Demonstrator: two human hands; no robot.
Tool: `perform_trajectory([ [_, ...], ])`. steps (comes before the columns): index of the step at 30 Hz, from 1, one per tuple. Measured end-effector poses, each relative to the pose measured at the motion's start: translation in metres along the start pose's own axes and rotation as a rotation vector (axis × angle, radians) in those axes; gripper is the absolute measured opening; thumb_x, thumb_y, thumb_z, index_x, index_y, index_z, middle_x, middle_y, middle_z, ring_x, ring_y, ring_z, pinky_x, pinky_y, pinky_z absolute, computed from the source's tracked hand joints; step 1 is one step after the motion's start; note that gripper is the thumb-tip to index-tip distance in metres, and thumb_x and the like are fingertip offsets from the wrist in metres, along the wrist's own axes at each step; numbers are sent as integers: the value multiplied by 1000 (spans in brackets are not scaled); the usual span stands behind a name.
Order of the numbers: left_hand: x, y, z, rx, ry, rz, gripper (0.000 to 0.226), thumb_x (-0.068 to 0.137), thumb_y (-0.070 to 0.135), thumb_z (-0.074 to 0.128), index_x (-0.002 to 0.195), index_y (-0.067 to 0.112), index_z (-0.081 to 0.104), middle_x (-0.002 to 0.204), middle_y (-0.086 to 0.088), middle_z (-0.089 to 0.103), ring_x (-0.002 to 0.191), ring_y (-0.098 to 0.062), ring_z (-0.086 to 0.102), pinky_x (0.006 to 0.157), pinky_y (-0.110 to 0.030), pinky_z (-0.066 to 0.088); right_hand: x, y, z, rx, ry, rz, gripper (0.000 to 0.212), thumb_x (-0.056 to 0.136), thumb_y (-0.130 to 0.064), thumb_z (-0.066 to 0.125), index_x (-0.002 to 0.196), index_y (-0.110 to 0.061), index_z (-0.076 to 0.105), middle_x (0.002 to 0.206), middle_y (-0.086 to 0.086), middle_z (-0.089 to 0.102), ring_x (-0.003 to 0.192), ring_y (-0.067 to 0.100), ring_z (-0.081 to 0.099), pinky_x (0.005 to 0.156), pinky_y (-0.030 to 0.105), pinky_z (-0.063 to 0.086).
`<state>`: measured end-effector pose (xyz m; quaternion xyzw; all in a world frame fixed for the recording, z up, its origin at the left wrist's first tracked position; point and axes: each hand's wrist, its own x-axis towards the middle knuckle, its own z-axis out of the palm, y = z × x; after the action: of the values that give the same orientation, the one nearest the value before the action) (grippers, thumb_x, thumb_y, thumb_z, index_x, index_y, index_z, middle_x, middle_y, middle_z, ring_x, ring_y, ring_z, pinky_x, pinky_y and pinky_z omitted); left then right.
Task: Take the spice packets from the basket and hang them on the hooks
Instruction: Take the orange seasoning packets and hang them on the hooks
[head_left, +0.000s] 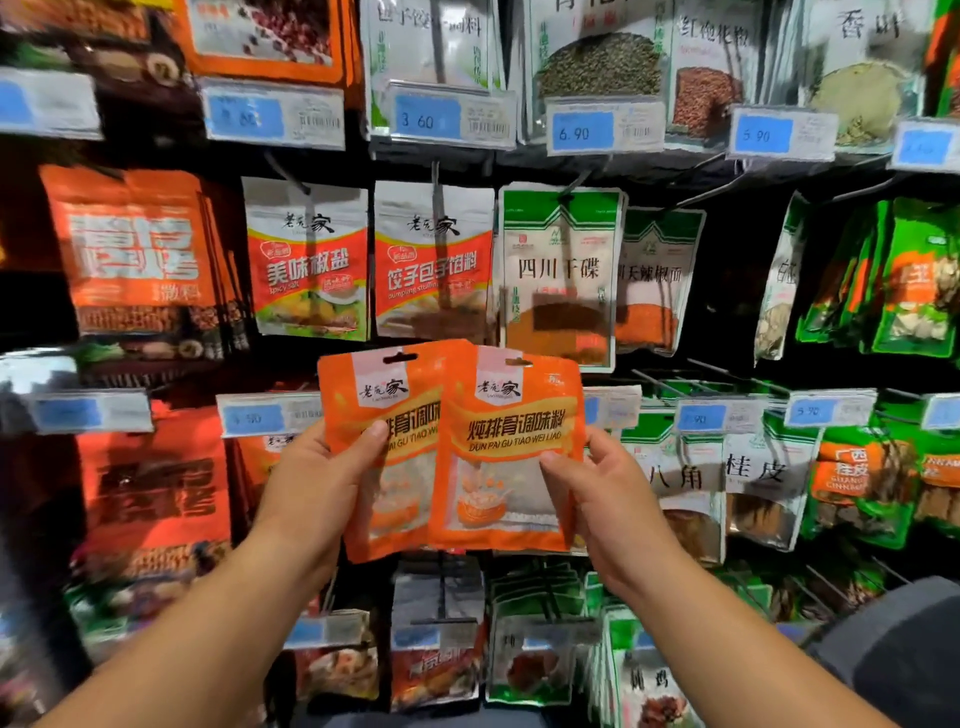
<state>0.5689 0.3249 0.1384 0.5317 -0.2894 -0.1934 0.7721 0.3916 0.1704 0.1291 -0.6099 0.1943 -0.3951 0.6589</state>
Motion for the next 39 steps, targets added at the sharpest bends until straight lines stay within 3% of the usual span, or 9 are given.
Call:
perform_trajectory([
  [6, -9, 2, -29, -30, 68, -32, 16, 101, 10, 57, 103, 19, 71, 95, -3, 81, 77, -17, 78, 50, -35, 59, -14, 24, 8, -131, 21, 40, 19, 95, 7, 55, 97, -7, 67, 57, -11, 67, 47, -1, 59, 43, 12, 42],
  [9, -12, 4, -46, -32, 91, -43, 18, 101, 8, 56, 104, 19, 71, 99, -6, 80, 80, -21, 78, 48, -34, 57, -19, 40, 13, -167, 45, 78, 16, 92, 5, 58, 99, -6, 69, 79, 2, 78, 70, 14, 73, 56, 20, 51],
  [13, -14, 6, -68, 25, 145, -45, 16, 100, 12, 60, 108, 18, 72, 105, -8, 79, 90, -29, 78, 61, -41, 61, -22, 50, 25, -225, 61, 90, 8, 85, -7, 64, 91, -10, 68, 69, -6, 70, 67, 16, 61, 62, 28, 43],
  [19, -12, 10, -84, -41, 184, -53, 19, 99, 9, 59, 114, 12, 71, 109, -14, 78, 97, -37, 76, 88, -63, 56, -19, 60, 39, -259, 75, 100, 12, 90, -3, 60, 98, -7, 67, 93, 19, 71, 78, 24, 61, 73, 37, 45],
  [23, -15, 4, -85, -28, 168, -72, 20, 98, 8, 60, 115, 11, 72, 107, -15, 78, 96, -38, 76, 89, -61, 57, -14, 61, 49, -299, 57, 54, 18, 91, -4, 60, 100, -17, 70, 99, 7, 75, 95, 28, 69, 79, 38, 52],
  [27, -17, 3, -83, -23, 154, -85, 21, 98, 7, 60, 116, 9, 71, 107, -16, 78, 96, -38, 76, 88, -60, 57, -9, 63, 59, -303, 59, 56, 17, 93, -7, 62, 98, -21, 70, 94, -2, 76, 94, 22, 70, 82, 39, 55],
  [30, -19, 1, -81, -13, 144, -93, 21, 98, 6, 59, 115, 7, 71, 107, -17, 77, 97, -39, 75, 91, -61, 56, -3, 68, 61, -302, 96, 68, 15, 93, -9, 61, 98, -19, 70, 97, 5, 75, 99, 33, 68, 87, 43, 55],
  [33, -19, -1, -81, 3, 139, -100, 20, 98, 6, 59, 114, 7, 71, 105, -18, 78, 95, -39, 76, 90, -61, 56, 2, 73, 61, -297, 101, 73, 12, 93, -11, 60, 100, -16, 69, 104, 17, 71, 102, 43, 63, 78, 40, 49],
  [39, -20, -3, -82, 19, 136, -103, 19, 98, 3, 58, 111, 6, 72, 102, -17, 78, 93, -37, 76, 85, -52, 58, 11, 76, 66, -317, 101, 77, 14, 94, -16, 63, 96, -27, 71, 95, -3, 77, 97, 25, 71, 93, 50, 55],
])
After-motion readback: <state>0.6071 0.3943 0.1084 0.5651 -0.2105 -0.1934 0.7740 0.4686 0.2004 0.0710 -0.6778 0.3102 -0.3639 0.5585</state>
